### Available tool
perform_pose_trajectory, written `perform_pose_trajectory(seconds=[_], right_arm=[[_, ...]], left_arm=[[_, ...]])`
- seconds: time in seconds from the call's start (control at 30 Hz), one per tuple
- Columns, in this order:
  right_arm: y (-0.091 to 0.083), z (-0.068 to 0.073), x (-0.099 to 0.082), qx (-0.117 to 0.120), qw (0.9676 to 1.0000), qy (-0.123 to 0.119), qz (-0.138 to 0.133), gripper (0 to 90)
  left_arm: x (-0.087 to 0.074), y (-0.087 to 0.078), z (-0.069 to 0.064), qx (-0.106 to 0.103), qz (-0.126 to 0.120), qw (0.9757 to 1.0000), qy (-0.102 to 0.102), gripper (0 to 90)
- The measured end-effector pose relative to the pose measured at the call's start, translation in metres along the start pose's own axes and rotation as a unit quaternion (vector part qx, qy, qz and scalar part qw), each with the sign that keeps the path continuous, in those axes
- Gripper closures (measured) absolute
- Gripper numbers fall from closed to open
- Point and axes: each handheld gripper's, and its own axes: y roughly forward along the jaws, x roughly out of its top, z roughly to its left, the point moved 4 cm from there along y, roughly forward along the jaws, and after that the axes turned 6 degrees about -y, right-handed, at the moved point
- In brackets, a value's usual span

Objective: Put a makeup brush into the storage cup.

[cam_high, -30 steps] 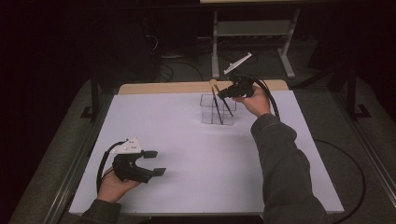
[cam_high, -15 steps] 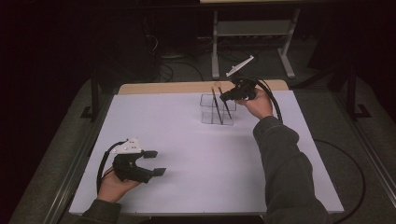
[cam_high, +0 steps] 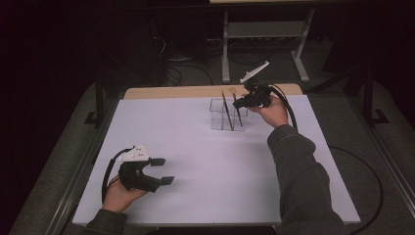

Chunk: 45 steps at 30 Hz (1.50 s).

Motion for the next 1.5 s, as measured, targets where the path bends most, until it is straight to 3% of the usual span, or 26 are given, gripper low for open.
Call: perform_pose_trajectory(seconds=[0.03,0.13,0.43,0.5,0.7,1.47,1.5], right_arm=[[0.000,0.002,0.000,0.005,0.9999,0.011,-0.001,81.8],[0.000,0.001,-0.001,0.003,1.0000,0.005,0.002,81.8],[-0.003,0.002,-0.007,0.006,0.9998,0.017,-0.003,80.9],[-0.002,0.002,-0.008,0.005,0.9997,0.024,-0.003,65.0],[-0.005,0.002,-0.013,0.007,0.9994,0.035,0.001,60.2],[-0.027,0.014,-0.045,0.006,0.9981,0.049,-0.037,52.7],[-0.028,0.015,-0.046,0.009,0.9976,0.058,-0.035,52.4]], left_arm=[[0.000,0.000,0.000,0.000,0.000,1.0000,0.000,24.3],[0.001,-0.001,0.000,0.001,0.001,1.0000,0.004,24.3],[0.000,-0.001,0.000,0.003,0.003,1.0000,0.004,24.3],[0.001,0.000,0.000,0.001,0.002,1.0000,0.003,24.2],[0.001,0.000,0.000,0.001,0.005,1.0000,0.008,23.9],[0.002,0.001,-0.001,0.004,0.000,1.0000,0.006,23.1],[0.002,0.001,-0.001,0.005,0.000,1.0000,0.007,23.2]])
